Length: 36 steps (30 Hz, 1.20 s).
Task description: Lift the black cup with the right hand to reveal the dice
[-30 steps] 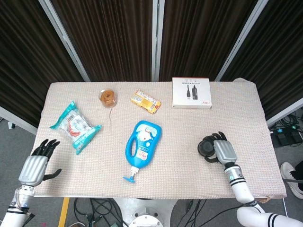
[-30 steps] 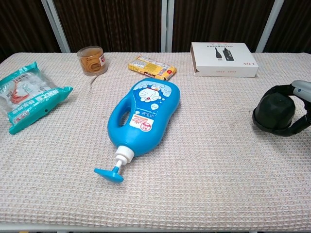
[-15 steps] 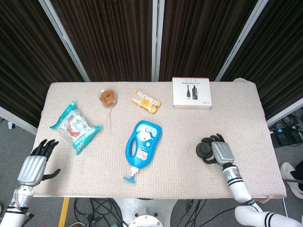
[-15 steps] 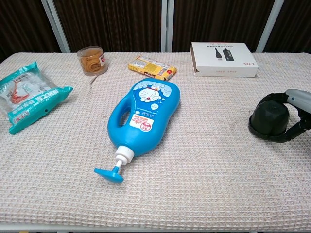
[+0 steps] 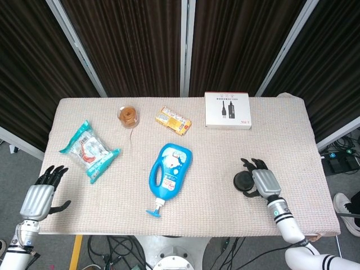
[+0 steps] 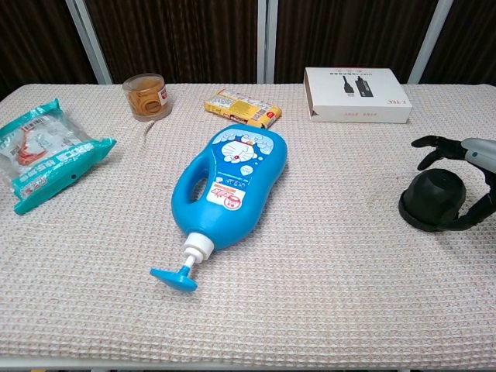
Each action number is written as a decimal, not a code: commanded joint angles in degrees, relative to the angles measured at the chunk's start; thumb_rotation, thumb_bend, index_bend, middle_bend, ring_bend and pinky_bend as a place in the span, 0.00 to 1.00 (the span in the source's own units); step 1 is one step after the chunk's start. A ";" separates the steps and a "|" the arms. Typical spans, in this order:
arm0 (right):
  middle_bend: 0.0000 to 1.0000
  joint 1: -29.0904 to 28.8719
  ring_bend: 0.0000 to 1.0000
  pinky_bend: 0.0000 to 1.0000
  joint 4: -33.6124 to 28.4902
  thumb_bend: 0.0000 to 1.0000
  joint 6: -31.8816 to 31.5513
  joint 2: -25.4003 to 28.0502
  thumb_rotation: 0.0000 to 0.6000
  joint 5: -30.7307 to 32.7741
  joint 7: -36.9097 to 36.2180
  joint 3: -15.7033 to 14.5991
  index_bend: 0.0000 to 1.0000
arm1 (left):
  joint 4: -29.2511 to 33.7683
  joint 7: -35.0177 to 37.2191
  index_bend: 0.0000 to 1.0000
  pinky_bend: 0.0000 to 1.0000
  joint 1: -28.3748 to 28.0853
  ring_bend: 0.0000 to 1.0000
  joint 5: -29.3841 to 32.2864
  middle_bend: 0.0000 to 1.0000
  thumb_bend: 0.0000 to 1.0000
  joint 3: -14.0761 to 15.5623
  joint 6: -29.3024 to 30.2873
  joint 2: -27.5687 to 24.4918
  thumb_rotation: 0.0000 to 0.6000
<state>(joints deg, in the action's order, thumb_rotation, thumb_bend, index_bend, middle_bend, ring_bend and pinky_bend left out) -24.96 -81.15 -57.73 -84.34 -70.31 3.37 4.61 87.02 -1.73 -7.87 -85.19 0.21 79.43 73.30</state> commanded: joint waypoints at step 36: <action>0.42 4.17 0.03 0.00 -2.81 0.10 -8.01 3.38 1.00 -2.45 -4.84 2.33 0.11 | 0.91 -0.60 0.10 0.19 -0.55 0.00 -0.30 0.07 0.18 -0.28 -0.46 -0.13 1.00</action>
<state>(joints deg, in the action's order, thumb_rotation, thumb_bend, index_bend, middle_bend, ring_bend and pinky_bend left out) -21.12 -84.00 -65.47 -81.33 -72.82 -1.13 6.87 87.93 -2.33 -8.42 -85.49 -0.07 78.96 73.18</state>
